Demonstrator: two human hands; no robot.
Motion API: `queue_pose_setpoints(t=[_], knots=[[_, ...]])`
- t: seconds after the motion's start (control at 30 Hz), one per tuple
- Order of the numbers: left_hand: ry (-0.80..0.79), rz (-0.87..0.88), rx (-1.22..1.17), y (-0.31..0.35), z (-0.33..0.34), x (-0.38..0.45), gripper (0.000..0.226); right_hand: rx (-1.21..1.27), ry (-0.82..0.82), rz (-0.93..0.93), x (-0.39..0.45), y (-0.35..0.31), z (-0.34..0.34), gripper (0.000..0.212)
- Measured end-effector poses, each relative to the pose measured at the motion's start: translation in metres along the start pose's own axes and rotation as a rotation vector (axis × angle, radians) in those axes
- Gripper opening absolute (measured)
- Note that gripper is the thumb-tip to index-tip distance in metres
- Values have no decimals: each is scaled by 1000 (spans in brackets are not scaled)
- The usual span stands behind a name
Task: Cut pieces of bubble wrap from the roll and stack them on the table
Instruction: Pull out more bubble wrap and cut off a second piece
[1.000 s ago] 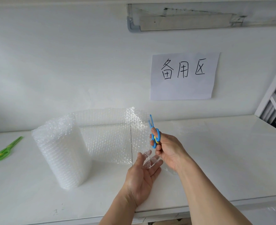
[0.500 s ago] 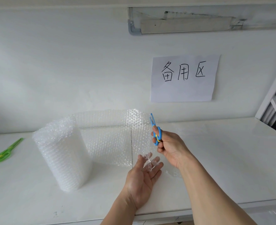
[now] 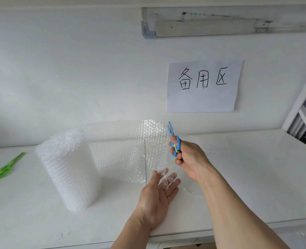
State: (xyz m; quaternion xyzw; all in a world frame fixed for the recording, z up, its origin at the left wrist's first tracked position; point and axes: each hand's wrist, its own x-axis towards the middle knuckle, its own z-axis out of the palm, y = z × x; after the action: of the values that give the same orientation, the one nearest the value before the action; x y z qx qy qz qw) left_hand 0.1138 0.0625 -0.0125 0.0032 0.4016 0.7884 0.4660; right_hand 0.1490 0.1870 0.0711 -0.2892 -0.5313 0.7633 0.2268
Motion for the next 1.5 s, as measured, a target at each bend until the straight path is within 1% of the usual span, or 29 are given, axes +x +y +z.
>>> queue_pose_setpoints(t=[0.57,0.87,1.27,1.5], knots=[[-2,2,-5,-1,-1,1,45,16,-1,2,4,-5,-1,38],[4,5,6,-1,-1,1,45,8,-3,-3,5,-8,0,31],[1,1,-3,-1,-2,2,45,37,-6,0,10,-7,-1,38],[10,3,-1,0,-2,1,45,31,-11,4,10,-9,0,37]])
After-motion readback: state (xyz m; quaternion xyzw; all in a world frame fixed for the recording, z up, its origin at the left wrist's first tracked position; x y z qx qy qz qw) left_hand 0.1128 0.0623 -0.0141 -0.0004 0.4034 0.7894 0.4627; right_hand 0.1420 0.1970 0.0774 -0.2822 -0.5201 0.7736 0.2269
